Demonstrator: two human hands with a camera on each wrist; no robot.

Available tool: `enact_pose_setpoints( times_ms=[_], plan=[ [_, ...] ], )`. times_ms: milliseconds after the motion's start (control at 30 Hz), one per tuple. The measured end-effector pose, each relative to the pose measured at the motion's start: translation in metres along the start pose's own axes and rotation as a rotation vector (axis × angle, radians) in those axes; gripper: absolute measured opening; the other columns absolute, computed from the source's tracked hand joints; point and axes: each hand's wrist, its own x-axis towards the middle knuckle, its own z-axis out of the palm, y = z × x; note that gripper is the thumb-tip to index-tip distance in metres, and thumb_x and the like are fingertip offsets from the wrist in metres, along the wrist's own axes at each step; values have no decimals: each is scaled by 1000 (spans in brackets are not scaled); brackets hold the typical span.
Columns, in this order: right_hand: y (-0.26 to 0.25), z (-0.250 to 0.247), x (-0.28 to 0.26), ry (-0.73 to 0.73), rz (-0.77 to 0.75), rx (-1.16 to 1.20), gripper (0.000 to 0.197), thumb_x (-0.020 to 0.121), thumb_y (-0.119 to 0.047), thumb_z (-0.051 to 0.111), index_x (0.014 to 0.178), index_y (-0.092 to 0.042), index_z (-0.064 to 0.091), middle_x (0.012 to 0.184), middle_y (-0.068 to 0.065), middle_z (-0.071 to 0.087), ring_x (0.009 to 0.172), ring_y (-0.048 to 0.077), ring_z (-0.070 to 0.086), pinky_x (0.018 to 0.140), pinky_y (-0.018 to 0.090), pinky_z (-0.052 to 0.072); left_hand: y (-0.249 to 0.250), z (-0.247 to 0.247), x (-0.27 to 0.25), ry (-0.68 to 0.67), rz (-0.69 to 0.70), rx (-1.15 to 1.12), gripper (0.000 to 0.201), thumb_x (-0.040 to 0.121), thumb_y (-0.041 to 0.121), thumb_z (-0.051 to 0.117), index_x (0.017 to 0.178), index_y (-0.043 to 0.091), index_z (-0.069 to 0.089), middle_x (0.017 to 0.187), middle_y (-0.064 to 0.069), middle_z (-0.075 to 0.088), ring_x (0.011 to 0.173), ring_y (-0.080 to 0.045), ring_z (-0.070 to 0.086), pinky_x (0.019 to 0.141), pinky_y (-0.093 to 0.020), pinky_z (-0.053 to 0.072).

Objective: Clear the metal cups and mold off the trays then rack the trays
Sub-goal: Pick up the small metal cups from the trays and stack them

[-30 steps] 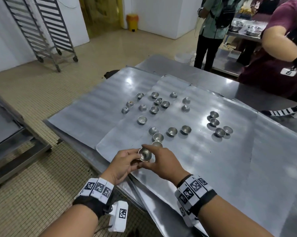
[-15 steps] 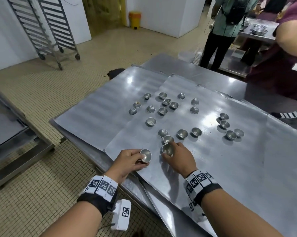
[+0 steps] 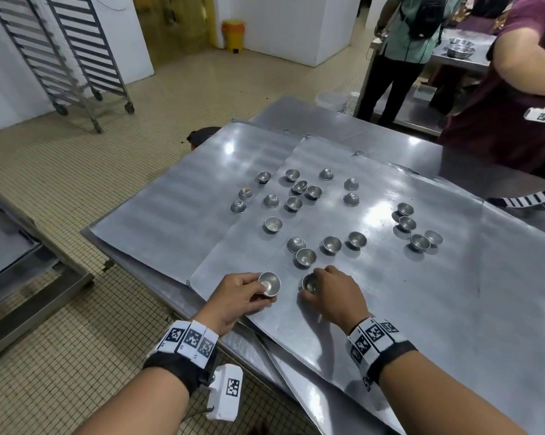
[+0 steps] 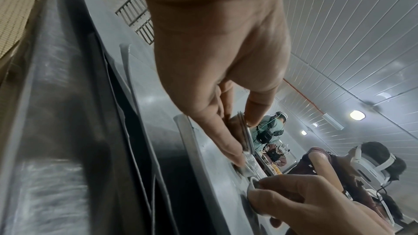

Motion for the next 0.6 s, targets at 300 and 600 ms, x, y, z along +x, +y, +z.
enact_pose_setpoints(
  times_ms=[300, 600],
  plan=[
    [-34, -18, -15, 147, -263, 340, 57, 82, -60, 62, 130, -29, 61, 112, -9, 67, 96, 9, 61, 82, 27, 50, 2, 9, 3, 13, -3, -66, 19, 93, -4, 57, 98, -3, 75, 97, -26, 75, 90, -30, 76, 89, -37, 61],
    [-47, -7, -18, 74, -260, 251, 61, 88, -54, 64, 143, -32, 50, 125, -6, 68, 112, 18, 63, 90, 33, 50, 6, 13, -3, 39, 3, -197, 24, 100, 7, 47, 99, -4, 68, 64, -7, 70, 67, -24, 73, 73, -36, 62]
  ],
)
